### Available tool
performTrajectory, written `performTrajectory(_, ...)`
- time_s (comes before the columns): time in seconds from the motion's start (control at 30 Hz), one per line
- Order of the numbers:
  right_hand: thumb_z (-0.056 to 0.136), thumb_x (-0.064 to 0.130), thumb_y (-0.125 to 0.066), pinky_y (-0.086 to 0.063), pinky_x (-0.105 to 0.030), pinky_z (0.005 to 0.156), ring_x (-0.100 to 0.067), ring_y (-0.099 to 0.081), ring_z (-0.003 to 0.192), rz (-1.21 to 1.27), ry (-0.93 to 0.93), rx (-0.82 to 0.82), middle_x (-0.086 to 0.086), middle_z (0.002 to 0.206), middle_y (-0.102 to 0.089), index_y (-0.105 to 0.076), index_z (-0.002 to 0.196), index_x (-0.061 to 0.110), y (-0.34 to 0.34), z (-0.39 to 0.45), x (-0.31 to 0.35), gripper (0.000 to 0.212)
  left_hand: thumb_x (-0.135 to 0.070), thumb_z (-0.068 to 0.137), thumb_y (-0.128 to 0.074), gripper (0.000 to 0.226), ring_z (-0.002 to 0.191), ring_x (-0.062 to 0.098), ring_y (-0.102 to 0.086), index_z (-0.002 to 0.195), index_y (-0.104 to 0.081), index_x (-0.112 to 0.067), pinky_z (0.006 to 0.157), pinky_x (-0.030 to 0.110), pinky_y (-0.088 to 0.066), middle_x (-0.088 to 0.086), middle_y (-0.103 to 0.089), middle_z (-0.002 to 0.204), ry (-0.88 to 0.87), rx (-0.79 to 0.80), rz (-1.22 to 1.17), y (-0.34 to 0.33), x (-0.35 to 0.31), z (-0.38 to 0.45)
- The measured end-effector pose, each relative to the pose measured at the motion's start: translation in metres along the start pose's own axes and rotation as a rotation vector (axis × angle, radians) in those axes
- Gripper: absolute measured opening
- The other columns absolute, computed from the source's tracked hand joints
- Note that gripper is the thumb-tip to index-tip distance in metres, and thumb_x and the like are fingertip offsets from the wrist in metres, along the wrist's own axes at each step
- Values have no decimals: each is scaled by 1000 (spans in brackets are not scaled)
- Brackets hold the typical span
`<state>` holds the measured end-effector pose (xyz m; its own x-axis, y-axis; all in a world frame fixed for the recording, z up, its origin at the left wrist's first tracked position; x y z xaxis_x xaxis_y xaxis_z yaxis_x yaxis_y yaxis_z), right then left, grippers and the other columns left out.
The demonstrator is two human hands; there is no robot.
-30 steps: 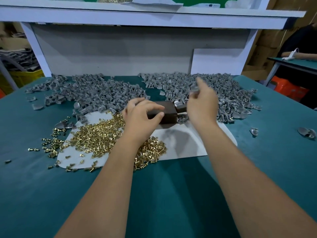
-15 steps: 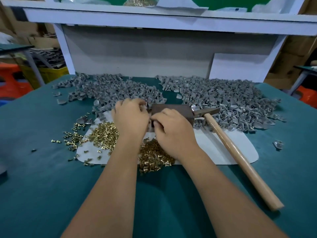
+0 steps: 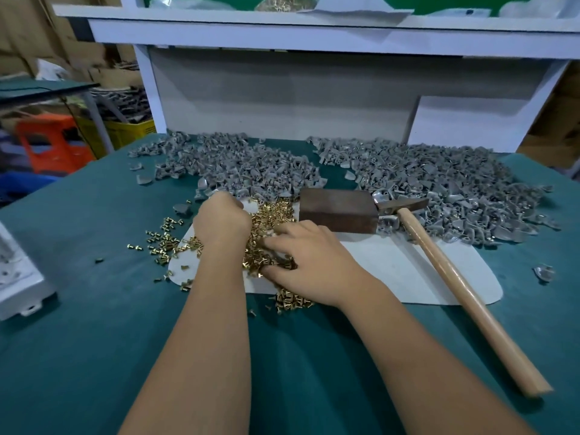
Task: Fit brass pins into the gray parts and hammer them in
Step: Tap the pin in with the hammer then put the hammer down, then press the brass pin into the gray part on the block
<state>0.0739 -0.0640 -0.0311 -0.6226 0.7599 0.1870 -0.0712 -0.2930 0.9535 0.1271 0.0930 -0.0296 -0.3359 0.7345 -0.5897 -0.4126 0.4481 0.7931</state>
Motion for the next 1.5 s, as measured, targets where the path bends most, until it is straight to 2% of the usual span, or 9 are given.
performTrajectory(0.17, 82, 47, -62, -36, -34, 90, -18, -44, 105, 84, -7, -25, 4, 107, -58, -68, 112, 24, 0, 2, -1, 38, -3, 84, -57, 38, 120, 33, -49, 108, -75, -25, 101, 43, -34, 10, -69, 112, -55, -112, -11, 0, -4, -1)
performTrajectory(0.4, 79, 17, -64, -44, -35, 84, -18, -49, 94, 192, 9, -31, 10, 82, -55, -63, 77, 25, 4, 5, 7, 9, -3, 90, -59, 27, 60, 10, -56, 102, -75, -22, 59, 24, -46, 2, -73, 98, -242, -7, -519, -9, -22, -2)
performTrajectory(0.53, 80, 11, -63, -46, -39, 83, -17, -51, 94, 281, -16, -43, 10, 81, -57, -65, 75, 23, 4, 5, 3, 14, 5, 91, -58, 31, 103, 12, -63, 113, -67, -15, 95, 26, -51, -10, -65, 100, -279, 78, -718, -10, -29, -6)
performTrajectory(0.6, 81, 16, -68, -47, -38, 83, -12, -53, 91, 363, -65, -95, 12, 83, -60, -67, 74, 24, 6, 5, -2, 11, 4, 92, -59, 31, 105, 12, -62, 119, -65, -10, 97, 25, -50, -11, -63, 99, -292, 91, -760, -10, -34, -8)
performTrajectory(0.77, 71, 26, -79, -52, -34, 72, -6, -60, 73, 490, -210, -178, 13, 71, -67, -71, 68, 26, 10, 4, -15, 8, 0, 93, -62, 29, 96, -1, -63, 120, -66, -7, 90, 12, -51, -9, -66, 102, -383, 175, -787, -17, -52, -20)
performTrajectory(1.1, 72, -8, -74, -54, -43, 77, -18, -62, 66, 864, -368, -227, -4, 66, -68, -69, 68, 19, 21, -11, -52, 28, 0, 85, -71, 29, 102, 4, -64, 95, -72, -27, 91, 31, -56, -11, -70, 101, -347, 246, -781, -30, -63, -33)
performTrajectory(1.23, 72, -17, -68, -53, -23, 65, -7, -58, 57, 931, -357, -261, 0, 62, -63, -68, 71, 13, 22, -11, -57, 30, -6, 84, -74, 20, 95, 4, -64, 97, -76, -22, 72, 12, -54, -9, -71, 97, -372, 257, -727, -33, -67, -39)
performTrajectory(1.33, 75, -15, -66, -54, -21, 61, -6, -57, 57, 928, -400, -374, -1, 65, -63, -67, 70, 17, 25, -11, -60, 32, -8, 85, -73, 17, 93, 4, -64, 98, -77, -19, 64, 7, -50, -4, -72, 100, -379, 277, -714, -33, -67, -40)
performTrajectory(1.5, 78, -6, -63, -53, -33, 72, -12, -58, 69, 759, -479, -564, 2, 70, -65, -66, 68, 29, 29, -12, -70, 37, -9, 89, -68, 19, 102, 9, -64, 103, -78, -17, 93, 24, -51, -3, -73, 104, -422, 252, -637, -32, -67, -39)
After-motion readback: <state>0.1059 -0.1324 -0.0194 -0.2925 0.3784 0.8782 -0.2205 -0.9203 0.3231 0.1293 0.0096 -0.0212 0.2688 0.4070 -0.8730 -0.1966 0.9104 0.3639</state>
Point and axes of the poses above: each hand's wrist, its own z-axis towards the middle knuckle, its own y-axis out of the back of the hand, x = y × z, the point moved 3 cm from there along z, towards the middle knuckle
